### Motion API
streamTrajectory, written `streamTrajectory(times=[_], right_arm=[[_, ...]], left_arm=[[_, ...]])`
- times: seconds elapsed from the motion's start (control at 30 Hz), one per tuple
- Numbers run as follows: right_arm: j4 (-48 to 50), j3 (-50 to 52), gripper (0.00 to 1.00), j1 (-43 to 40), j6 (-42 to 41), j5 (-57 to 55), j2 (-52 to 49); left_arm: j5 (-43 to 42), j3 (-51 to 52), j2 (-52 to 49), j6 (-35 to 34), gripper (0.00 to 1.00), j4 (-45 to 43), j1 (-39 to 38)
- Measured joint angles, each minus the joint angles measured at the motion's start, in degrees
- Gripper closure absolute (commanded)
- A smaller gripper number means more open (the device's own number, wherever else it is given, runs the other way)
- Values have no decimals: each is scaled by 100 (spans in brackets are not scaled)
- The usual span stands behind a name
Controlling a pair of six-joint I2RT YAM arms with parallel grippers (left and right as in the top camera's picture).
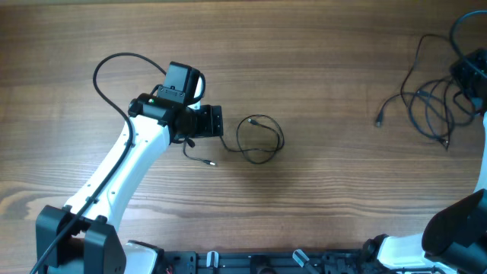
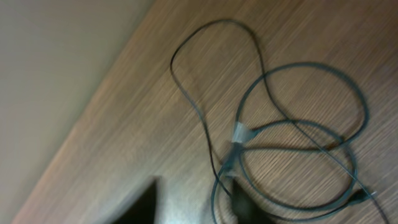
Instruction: Untangle cables
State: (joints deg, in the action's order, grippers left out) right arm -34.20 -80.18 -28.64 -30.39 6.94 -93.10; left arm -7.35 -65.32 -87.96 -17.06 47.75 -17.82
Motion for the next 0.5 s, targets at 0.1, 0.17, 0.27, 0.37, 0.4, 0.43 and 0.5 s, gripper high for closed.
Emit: streamTrajectory(times=[0.1, 0.17, 0.27, 0.37, 0.4, 0.43, 0.5], right_arm=[[-138, 0, 26, 0, -267, -76, 0], [-358, 0, 26, 0, -249, -46, 0], [-916, -2, 26, 35, 63, 479, 0], [-1681, -7, 25, 291, 752, 1130, 0], [-2033, -7, 24, 581, 1172, 1390, 0], [-2247, -7, 24, 894, 1537, 1572, 0], [-2463, -4, 24, 1471, 2098, 1714, 0]], left_arm=[[0, 0, 0, -2, 13, 24, 0], [0, 0, 0, 0, 12, 24, 0], [0, 0, 0, 0, 10, 28, 0], [0, 0, 0, 0, 8, 24, 0], [0, 0, 0, 0, 7, 22, 0], [0, 0, 0, 0, 7, 13, 0], [0, 0, 0, 0, 7, -17, 0]])
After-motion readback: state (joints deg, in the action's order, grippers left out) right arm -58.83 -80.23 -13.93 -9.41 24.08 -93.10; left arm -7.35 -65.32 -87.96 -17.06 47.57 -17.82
